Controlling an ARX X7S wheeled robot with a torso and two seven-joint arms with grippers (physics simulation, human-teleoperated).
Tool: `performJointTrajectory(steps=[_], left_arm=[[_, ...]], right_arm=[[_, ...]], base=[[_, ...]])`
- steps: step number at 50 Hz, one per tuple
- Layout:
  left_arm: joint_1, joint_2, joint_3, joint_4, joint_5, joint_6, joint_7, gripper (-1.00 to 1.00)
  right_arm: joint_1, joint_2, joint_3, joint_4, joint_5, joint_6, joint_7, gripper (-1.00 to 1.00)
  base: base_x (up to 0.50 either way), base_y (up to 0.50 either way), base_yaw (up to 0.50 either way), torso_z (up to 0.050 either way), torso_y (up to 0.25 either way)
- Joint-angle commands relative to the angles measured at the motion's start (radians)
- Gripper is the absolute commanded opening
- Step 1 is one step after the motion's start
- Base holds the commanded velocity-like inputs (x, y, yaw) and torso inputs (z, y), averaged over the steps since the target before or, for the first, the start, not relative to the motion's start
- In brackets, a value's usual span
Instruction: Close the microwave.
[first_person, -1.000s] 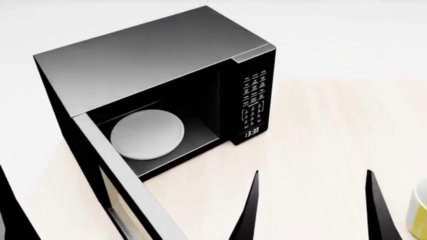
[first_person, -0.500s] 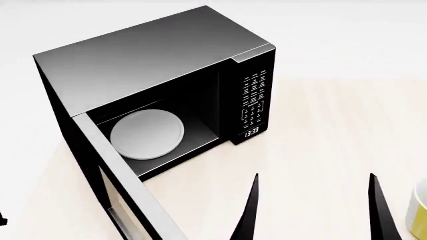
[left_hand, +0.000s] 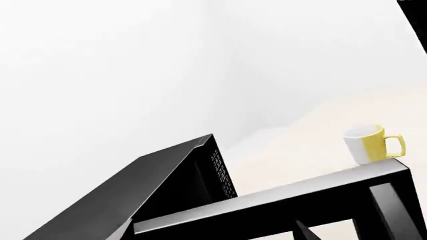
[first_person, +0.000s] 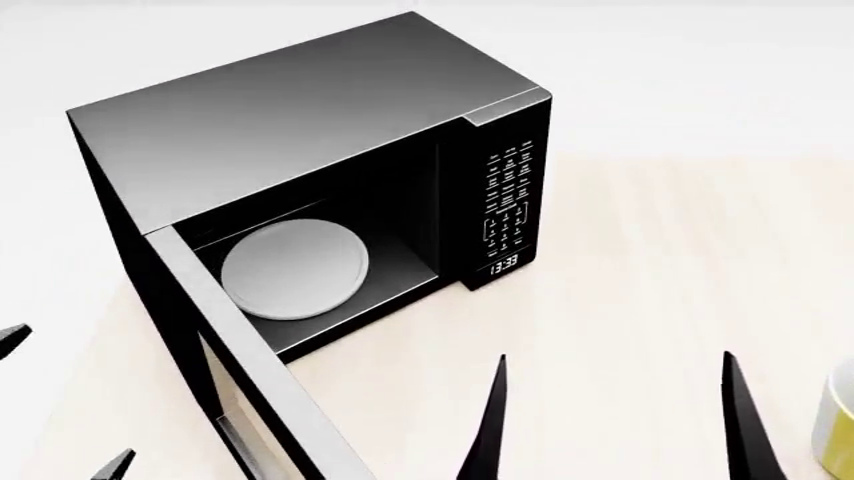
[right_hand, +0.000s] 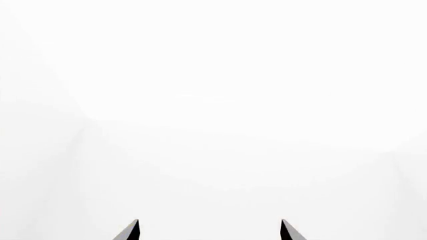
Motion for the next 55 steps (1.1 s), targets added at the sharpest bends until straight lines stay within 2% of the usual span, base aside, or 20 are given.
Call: performJointTrajectory(steps=[1, 18, 22, 31, 55], left_arm=[[-0.043, 0.039, 0.112, -0.164, 0.089, 0.077, 0.162, 1.0], [-0.12, 0.127, 0.191, -0.298, 0.178, 0.16, 0.199, 1.0], [-0.172, 0.179, 0.2, -0.34, 0.186, 0.177, 0.182, 1.0], [-0.202, 0.236, 0.227, -0.409, 0.205, 0.214, 0.182, 1.0], [-0.237, 0.326, 0.255, -0.539, 0.239, 0.297, 0.166, 1.0]], right_arm=[[0.001, -0.003, 0.001, 0.009, -0.011, -0.004, -0.006, 1.0], [-0.003, 0.004, -0.012, 0.013, -0.016, -0.006, 0.001, 1.0], [-0.006, 0.006, -0.015, 0.011, -0.016, -0.006, 0.003, 1.0], [-0.006, 0.011, -0.018, 0.015, -0.014, -0.008, 0.008, 1.0], [-0.001, 0.021, -0.035, 0.025, -0.01, -0.009, 0.016, 1.0]], base=[[0.0, 0.0, 0.0, 0.0, 0.0], [0.0, 0.0, 0.0, 0.0, 0.0], [0.0, 0.0, 0.0, 0.0, 0.0], [0.0, 0.0, 0.0, 0.0, 0.0], [0.0, 0.0, 0.0, 0.0, 0.0]])
